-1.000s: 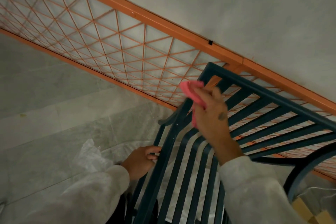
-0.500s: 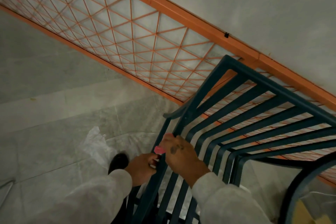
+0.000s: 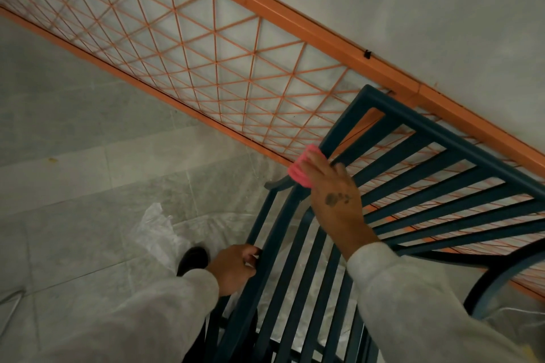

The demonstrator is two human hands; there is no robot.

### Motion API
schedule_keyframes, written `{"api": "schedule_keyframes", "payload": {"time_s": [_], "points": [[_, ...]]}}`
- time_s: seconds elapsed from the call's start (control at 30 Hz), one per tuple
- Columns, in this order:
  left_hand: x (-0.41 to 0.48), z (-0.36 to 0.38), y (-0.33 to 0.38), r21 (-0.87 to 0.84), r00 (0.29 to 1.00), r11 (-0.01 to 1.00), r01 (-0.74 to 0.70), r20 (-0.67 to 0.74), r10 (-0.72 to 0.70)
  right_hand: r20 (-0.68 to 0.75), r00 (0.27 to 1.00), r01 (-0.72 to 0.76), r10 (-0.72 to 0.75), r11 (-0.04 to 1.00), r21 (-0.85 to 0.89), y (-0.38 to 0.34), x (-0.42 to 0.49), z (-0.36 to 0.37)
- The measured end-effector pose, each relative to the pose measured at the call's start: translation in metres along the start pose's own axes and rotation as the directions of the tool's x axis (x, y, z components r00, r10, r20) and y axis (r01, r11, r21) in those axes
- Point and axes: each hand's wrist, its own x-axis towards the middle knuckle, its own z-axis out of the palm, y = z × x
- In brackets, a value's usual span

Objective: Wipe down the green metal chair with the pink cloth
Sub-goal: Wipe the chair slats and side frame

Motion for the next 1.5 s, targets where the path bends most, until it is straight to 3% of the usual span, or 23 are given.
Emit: {"api": "schedule_keyframes", "payload": {"time_s": [0.07,0.17,0.3,0.37,0.43,0.5,0.63,0.77,0.83,0.97,1.03,1.1,1.2,1.33,1.4,1.5], "points": [[-0.001,0.0,0.001,-0.007,1.0,1.0,-0.003,0.001,0.003,0.036,0.997,-0.079,0.072,0.959,0.272,-0.011,-0.031,0.019],[-0.001,0.0,0.0,-0.009,1.0,1.0,-0.003,-0.011,0.003,0.143,0.988,-0.13,0.065,0.847,0.515,-0.036,-0.073,0.05],[-0.002,0.001,0.0,0.002,1.0,1.0,-0.003,-0.023,0.004,0.231,0.955,-0.298,0.188,0.561,0.772,-0.052,-0.076,0.031],[-0.003,0.001,0.003,0.002,0.999,1.0,-0.023,-0.035,0.023,0.257,0.908,-0.379,0.332,0.383,0.843,-0.044,-0.062,0.005],[-0.004,0.001,0.009,-0.019,0.996,0.998,-0.066,-0.068,0.065,0.188,0.843,-0.344,0.503,0.236,0.909,-0.027,-0.044,-0.016],[-0.003,0.0,0.018,-0.052,0.99,0.993,-0.106,-0.099,0.101,0.113,0.793,-0.297,0.598,0.218,0.93,-0.011,-0.027,-0.019],[0.0,0.0,0.03,-0.043,0.988,0.991,-0.129,-0.094,0.125,0.095,0.821,-0.404,0.563,0.455,0.794,-0.018,-0.027,0.004],[0.001,0.0,0.028,-0.047,0.99,0.992,-0.118,-0.081,0.114,0.245,0.843,-0.464,0.479,0.415,0.783,-0.063,-0.079,0.041],[0.002,0.0,0.026,-0.049,0.988,0.991,-0.128,-0.099,0.122,0.358,0.828,-0.51,0.433,0.312,0.802,-0.082,-0.111,0.051],[0.003,0.001,0.028,-0.095,0.991,0.991,-0.099,-0.095,0.09,0.691,0.646,-0.669,0.326,-0.194,0.717,-0.086,-0.137,0.039],[0.004,0.001,0.03,-0.09,0.991,0.991,-0.102,-0.095,0.094,0.741,0.547,-0.649,0.388,-0.363,0.669,-0.077,-0.139,0.035],[0.005,0.0,0.03,-0.086,0.991,0.991,-0.103,-0.099,0.095,0.762,0.446,-0.615,0.469,-0.457,0.642,-0.07,-0.137,0.042],[0.007,-0.001,0.029,-0.105,0.991,0.99,-0.099,-0.101,0.088,0.795,0.411,-0.657,0.446,-0.461,0.597,-0.078,-0.113,0.044],[0.014,-0.006,0.029,-0.12,0.993,0.99,-0.077,-0.103,0.064,0.773,0.352,-0.655,0.528,-0.451,0.607,-0.075,-0.071,0.039],[0.018,-0.01,0.034,-0.126,0.994,0.989,-0.08,-0.088,0.069,0.757,0.373,-0.612,0.536,-0.471,0.635,-0.055,-0.047,0.029],[0.019,-0.017,0.052,-0.109,0.991,0.988,-0.114,-0.087,0.104,0.658,0.475,-0.506,0.585,-0.43,0.748,-0.017,-0.007,0.0]]}}
